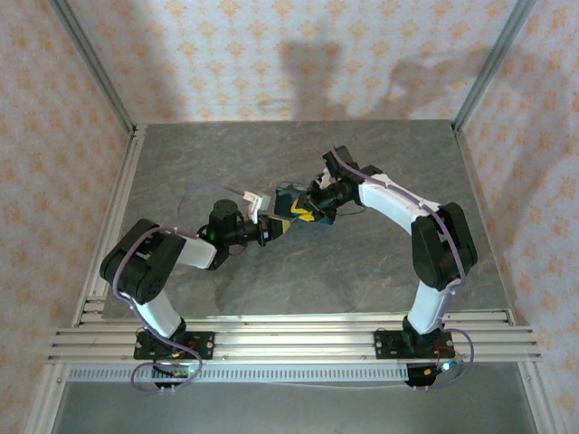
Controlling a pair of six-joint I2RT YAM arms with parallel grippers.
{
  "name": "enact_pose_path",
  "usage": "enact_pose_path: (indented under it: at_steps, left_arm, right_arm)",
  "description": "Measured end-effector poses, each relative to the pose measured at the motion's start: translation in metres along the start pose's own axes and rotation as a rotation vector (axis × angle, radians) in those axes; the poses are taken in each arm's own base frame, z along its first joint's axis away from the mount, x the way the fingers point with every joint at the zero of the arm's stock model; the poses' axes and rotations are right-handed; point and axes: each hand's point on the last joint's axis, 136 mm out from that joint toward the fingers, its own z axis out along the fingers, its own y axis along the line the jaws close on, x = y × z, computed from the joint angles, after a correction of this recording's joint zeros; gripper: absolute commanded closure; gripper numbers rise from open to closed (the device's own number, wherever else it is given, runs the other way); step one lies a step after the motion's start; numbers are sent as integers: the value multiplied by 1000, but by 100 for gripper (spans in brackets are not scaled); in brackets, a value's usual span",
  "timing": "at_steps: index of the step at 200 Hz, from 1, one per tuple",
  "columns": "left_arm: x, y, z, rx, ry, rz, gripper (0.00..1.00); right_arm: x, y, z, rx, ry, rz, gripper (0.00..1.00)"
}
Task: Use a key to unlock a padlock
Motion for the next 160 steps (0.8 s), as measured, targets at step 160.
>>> enact_pose_path:
  at_steps: [160]
  left_arm:
    - [-5, -3, -2, -2, -15, 4, 100]
  right_arm:
    - [1, -3, -1, -4, 2, -28, 100]
